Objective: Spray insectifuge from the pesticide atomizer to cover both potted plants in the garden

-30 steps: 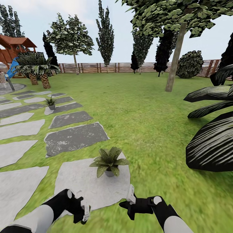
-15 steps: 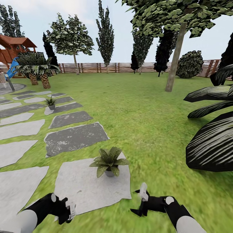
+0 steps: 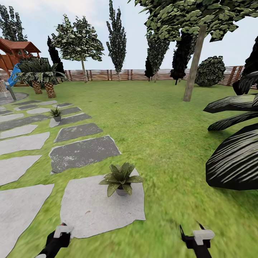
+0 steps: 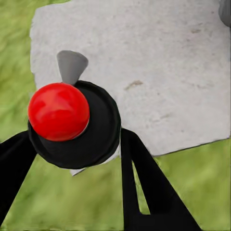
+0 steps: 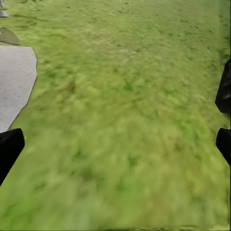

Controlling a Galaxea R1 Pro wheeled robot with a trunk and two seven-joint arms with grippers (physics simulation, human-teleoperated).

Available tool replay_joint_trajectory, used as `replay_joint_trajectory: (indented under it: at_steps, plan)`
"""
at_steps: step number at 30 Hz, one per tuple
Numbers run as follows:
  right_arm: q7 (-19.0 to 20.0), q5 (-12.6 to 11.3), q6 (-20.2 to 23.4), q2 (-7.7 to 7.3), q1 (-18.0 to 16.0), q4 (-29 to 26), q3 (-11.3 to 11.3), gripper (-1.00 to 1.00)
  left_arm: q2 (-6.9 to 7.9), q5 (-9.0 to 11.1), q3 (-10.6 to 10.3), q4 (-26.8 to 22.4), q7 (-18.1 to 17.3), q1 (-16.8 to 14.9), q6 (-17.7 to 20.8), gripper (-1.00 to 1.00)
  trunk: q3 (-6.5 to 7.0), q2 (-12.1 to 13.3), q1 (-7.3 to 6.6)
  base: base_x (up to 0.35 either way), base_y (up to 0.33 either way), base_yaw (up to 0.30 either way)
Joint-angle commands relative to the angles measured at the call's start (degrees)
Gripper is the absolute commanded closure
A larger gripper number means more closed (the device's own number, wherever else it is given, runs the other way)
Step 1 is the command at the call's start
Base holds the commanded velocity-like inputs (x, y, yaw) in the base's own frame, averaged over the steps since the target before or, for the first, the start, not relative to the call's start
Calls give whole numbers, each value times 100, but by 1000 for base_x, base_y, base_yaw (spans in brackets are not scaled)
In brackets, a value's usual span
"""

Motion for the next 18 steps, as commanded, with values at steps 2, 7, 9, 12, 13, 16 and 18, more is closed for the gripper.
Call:
replay_joint_trajectory:
  at_steps: [2, 7, 9, 12, 13, 16, 18]
  plan:
    - [-33, -162, -180, 7, 68, 16, -32, -100, -25, 74, -56, 14, 120, 103, -116, 100, -4, -2, -1, 0, 0, 0]
    - [-46, -305, -249, 17, 122, 468, -28, -100, -159, 57, -62, 623, 227, 246, -170, 100, -4, -2, -1, 0, 0, 0]
    - [-52, -318, -252, 24, 124, 797, -26, -100, -169, 60, -60, 748, 241, 309, -165, 100, -4, -2, -1, 0, 0, 0]
    - [-49, -320, -248, 82, 126, 1004, -17, -100, -183, 68, -65, 820, 249, 436, -163, 100, -4, -2, -1, 0, 0, 0]
    - [-41, -321, -246, 98, 126, 1126, -15, -100, -197, 86, -65, 824, 249, 447, -170, 100, -4, -2, -1, 0, 0, 0]
    - [-38, -321, -240, 102, 142, 1216, -15, -100, -203, 110, -65, 826, 250, 451, -178, 100, -4, -2, -1, 0, 0, 0]
    - [-37, -321, -237, 104, 149, 1232, -14, -100, -204, 116, -65, 818, 250, 452, -185, 100, -4, -2, -1, 0, 0, 0]
